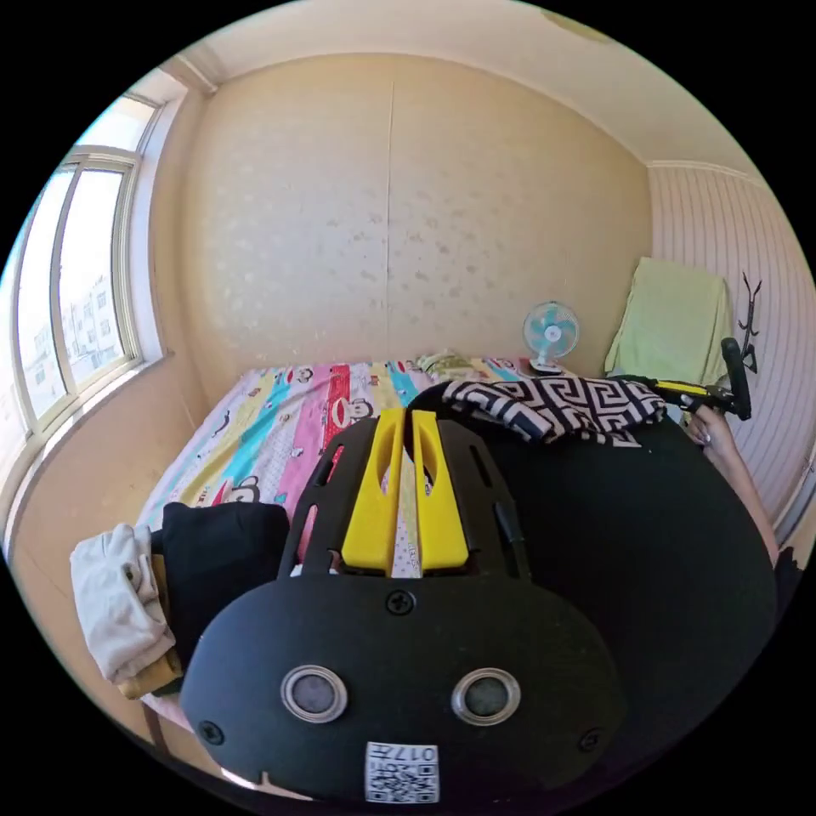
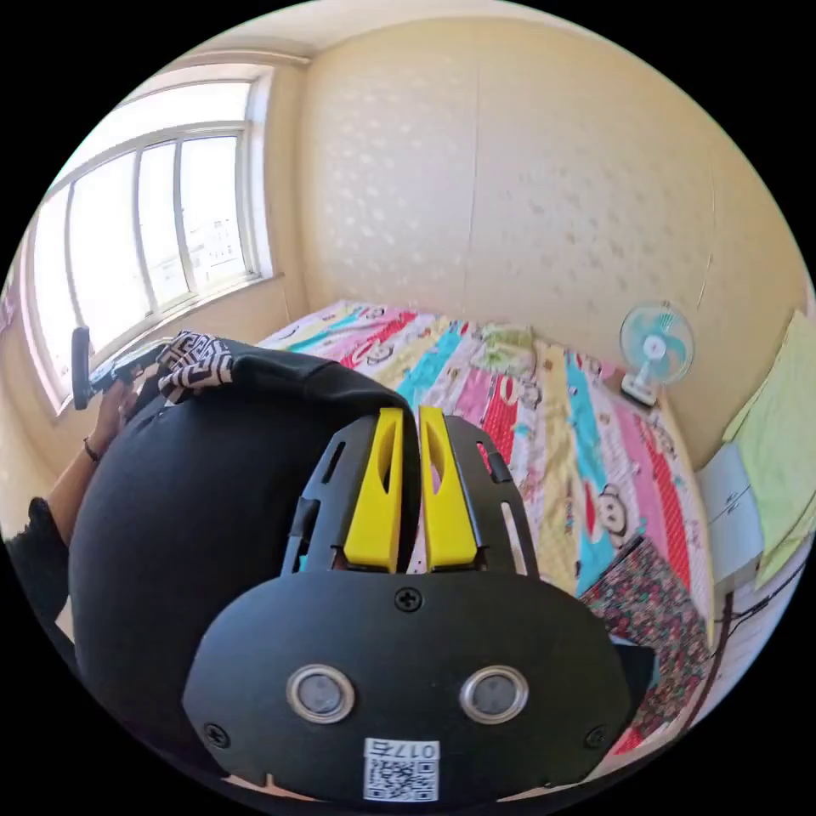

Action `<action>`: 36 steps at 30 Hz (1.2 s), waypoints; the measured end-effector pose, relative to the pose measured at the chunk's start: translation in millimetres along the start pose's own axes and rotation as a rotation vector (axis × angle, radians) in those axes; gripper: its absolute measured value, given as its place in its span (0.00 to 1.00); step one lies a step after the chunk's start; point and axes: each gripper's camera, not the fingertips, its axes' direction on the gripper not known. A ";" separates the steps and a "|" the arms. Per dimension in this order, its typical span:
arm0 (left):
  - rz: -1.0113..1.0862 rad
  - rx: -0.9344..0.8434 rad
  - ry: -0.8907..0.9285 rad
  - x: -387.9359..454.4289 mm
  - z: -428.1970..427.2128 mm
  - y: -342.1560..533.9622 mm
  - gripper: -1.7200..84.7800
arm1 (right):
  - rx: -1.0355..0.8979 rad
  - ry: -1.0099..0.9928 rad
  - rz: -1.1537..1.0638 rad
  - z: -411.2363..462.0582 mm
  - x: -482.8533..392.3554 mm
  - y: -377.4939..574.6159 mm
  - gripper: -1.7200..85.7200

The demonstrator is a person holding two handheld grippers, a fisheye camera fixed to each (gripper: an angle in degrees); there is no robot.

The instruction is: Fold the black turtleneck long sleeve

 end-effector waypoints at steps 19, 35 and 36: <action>0.082 -0.591 -0.189 -161.6 46.8 207.8 0.05 | -0.321 0.089 -0.038 63.2 -59.3 152.1 0.13; -0.283 -0.333 0.316 -140.5 -72.9 146.2 0.17 | -0.587 0.058 -0.209 49.2 -152.0 163.4 0.10; -0.287 -0.371 0.365 -124.5 -52.4 140.7 0.17 | -0.615 0.054 -0.250 55.3 -156.1 166.4 0.06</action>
